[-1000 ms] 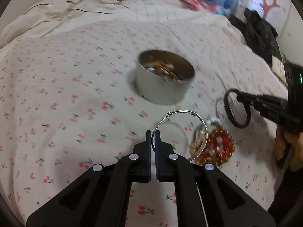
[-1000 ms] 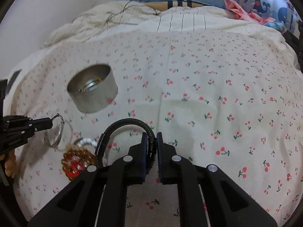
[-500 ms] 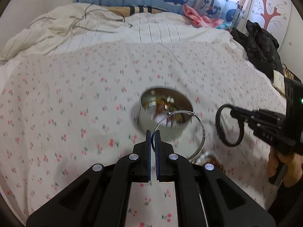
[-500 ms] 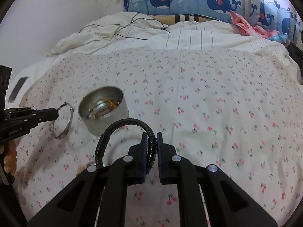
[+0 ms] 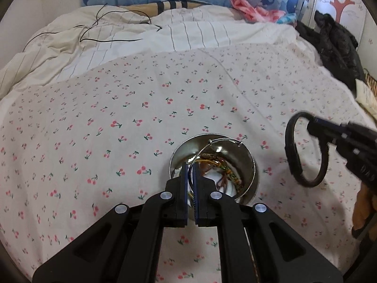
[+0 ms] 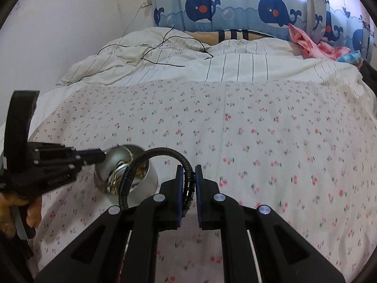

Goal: Organize jewelry
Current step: 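Carry both bracelets over the silver tin and open both tools inside it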

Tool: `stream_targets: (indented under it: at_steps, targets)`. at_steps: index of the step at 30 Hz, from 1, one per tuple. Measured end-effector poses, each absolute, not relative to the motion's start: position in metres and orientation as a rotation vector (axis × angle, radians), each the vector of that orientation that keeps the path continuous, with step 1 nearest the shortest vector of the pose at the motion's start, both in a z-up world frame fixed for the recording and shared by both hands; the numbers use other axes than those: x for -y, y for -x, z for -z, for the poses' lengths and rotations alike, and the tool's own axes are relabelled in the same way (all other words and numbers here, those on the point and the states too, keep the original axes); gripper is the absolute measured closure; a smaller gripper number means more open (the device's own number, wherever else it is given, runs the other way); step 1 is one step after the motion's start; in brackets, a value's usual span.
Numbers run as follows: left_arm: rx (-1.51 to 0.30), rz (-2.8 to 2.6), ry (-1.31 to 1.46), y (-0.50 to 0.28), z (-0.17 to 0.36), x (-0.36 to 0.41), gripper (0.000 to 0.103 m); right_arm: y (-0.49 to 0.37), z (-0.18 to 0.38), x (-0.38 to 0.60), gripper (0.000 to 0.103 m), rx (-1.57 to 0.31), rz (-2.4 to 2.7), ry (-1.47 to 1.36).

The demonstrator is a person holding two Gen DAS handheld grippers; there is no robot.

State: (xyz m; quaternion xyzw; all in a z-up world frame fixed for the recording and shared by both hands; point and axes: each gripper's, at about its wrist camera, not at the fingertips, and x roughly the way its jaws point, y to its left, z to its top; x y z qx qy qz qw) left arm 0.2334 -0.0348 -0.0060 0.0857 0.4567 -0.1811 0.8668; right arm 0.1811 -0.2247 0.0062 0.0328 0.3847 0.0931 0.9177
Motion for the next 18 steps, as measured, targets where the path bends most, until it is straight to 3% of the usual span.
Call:
stream_targets:
  at_steps: [12, 18]
  targets:
    - [-0.961, 0.337, -0.126, -0.232, -0.004, 0.014, 0.096, -0.208, 0.005, 0.173, 0.092, -0.816, -0.264, 0.021]
    - [-0.937, 0.315, -0.060, -0.214, -0.017, -0.013, 0.081, -0.216, 0.012, 0.144, 0.093, -0.812, -0.280, 0.076]
